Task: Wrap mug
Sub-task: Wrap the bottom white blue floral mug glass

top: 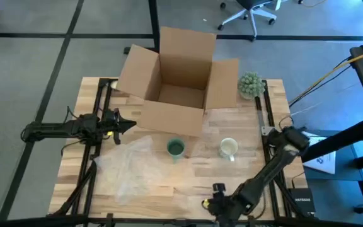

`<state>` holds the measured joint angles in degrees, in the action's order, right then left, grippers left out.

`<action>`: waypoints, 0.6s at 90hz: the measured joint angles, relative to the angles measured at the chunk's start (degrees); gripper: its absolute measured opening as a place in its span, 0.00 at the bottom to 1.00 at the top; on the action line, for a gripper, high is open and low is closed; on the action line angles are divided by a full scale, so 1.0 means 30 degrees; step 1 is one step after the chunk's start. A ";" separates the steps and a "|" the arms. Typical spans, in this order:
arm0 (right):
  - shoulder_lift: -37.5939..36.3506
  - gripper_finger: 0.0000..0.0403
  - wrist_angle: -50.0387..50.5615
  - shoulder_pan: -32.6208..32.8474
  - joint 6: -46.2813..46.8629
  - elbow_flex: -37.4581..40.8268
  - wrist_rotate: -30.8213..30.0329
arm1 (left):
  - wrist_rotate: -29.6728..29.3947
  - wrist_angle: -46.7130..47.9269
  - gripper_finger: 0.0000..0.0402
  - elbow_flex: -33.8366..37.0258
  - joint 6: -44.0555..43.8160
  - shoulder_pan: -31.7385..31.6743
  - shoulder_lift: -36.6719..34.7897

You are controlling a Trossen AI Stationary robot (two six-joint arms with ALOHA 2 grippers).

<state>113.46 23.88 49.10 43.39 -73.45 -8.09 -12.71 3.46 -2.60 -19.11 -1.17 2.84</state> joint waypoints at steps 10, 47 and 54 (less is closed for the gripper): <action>0.0066 0.41 0.0851 -0.0500 0.1440 0.0022 0.1168 | -0.0017 0.0007 0.00 0.0003 -0.0087 0.0000 -0.0004; 0.0063 0.01 0.1473 -0.1515 0.2642 -0.0015 0.1549 | 0.0001 0.0029 0.00 0.0003 0.0333 0.0000 0.0011; 0.0071 0.05 0.1931 -0.1881 0.3105 0.0000 0.1647 | -0.0006 0.0036 0.00 0.0003 0.0364 0.0000 0.0011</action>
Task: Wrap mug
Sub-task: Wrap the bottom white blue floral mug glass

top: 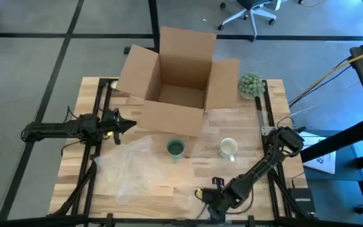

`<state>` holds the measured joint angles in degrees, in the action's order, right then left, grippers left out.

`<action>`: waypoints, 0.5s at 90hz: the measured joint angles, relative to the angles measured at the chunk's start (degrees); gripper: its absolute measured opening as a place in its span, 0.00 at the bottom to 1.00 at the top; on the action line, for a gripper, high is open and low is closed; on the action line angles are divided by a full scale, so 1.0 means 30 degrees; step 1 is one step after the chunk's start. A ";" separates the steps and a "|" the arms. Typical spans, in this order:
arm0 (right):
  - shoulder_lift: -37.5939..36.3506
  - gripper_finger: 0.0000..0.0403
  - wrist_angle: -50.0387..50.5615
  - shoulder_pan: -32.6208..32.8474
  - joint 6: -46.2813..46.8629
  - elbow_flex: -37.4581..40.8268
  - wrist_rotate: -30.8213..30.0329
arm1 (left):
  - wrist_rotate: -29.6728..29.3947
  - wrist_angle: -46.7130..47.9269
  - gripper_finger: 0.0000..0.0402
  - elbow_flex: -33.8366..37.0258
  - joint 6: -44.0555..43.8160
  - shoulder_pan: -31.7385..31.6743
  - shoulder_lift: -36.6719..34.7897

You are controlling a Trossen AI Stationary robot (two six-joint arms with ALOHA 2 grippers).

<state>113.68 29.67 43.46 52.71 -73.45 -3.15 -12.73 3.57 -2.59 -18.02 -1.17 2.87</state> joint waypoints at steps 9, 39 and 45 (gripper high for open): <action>0.0003 0.14 0.0092 -0.0187 -0.0015 0.0000 0.0925 | 0.0007 0.0000 0.00 0.0000 -0.0033 0.0000 0.0000; -0.0019 0.50 0.1633 0.0357 -0.2164 -0.0022 0.2610 | 0.0007 0.0007 0.00 0.0000 -0.0588 0.0000 0.0000; -0.0019 0.54 0.1499 0.0592 -0.2477 -0.0022 0.1312 | 0.0012 0.0007 0.00 0.0000 -0.0773 0.0000 0.0000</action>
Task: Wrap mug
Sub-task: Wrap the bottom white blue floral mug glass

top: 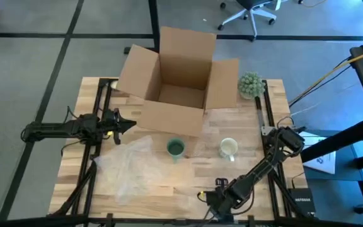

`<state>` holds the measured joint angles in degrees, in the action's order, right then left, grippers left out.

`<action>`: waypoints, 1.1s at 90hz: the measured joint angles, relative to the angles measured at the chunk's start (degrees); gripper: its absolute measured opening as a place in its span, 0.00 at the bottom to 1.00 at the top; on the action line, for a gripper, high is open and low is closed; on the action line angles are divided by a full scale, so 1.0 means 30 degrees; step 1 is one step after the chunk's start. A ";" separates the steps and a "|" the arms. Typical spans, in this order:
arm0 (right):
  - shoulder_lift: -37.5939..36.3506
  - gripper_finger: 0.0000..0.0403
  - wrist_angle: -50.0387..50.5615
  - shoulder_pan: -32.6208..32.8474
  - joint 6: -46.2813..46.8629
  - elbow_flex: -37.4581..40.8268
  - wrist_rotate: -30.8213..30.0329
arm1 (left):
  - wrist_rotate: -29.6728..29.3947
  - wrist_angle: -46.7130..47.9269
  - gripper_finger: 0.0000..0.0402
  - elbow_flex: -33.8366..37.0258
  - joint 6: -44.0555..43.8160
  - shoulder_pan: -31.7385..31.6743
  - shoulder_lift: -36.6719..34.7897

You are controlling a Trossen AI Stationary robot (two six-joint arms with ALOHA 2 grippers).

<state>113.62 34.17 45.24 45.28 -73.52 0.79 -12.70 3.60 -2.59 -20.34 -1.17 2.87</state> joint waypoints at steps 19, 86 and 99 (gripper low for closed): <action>0.0096 0.56 0.0586 0.0164 -0.0207 0.0000 -0.1384 | 0.0004 0.0005 0.00 0.0000 -0.0206 0.0000 0.0000; -0.0001 0.01 0.0344 0.0709 0.1765 0.0096 -0.3632 | 0.1240 0.0117 0.00 0.0000 -0.0729 0.0022 0.0001; -0.1139 0.00 0.0100 0.0967 0.2514 0.0066 -0.3924 | 0.1241 0.0124 0.00 0.0007 0.0467 0.0022 0.0000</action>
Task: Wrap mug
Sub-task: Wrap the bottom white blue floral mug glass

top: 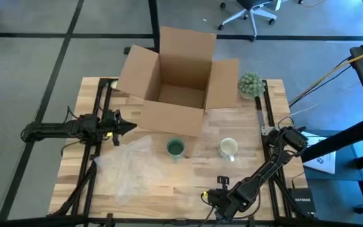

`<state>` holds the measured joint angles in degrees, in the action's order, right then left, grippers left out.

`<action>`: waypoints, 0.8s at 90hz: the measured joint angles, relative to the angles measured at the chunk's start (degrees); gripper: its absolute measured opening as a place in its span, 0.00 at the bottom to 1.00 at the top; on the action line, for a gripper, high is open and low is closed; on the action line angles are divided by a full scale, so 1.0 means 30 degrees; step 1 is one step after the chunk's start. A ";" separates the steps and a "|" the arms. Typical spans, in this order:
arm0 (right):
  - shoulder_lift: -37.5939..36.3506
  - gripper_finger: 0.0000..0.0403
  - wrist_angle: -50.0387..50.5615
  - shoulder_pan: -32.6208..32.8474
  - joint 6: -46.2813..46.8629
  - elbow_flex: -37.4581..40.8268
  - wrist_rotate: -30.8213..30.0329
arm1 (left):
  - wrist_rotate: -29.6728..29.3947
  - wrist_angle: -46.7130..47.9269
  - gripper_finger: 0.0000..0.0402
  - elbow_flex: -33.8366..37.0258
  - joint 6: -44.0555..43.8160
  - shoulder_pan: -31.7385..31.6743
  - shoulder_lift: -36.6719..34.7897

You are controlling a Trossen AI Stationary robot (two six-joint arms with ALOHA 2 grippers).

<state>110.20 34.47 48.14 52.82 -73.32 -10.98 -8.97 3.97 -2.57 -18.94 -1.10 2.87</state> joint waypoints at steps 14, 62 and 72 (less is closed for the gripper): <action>-0.1116 0.00 0.0025 -0.0065 0.0291 0.0007 -0.1040 | -0.0045 -0.0007 0.00 0.0000 -0.0181 0.0000 0.0007; -0.5219 0.00 0.1099 -0.0051 0.1199 -0.0058 -0.3827 | -0.0063 -0.0919 0.00 0.0080 -0.0238 0.0000 0.0007; -0.5895 0.00 0.2599 -0.0079 0.1966 -0.0064 -0.4338 | 0.0306 -0.0944 0.00 0.0080 -0.0262 0.0000 0.0003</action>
<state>92.52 42.27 47.90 58.72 -73.51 -24.00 -8.06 1.13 -2.33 -19.73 -1.10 2.88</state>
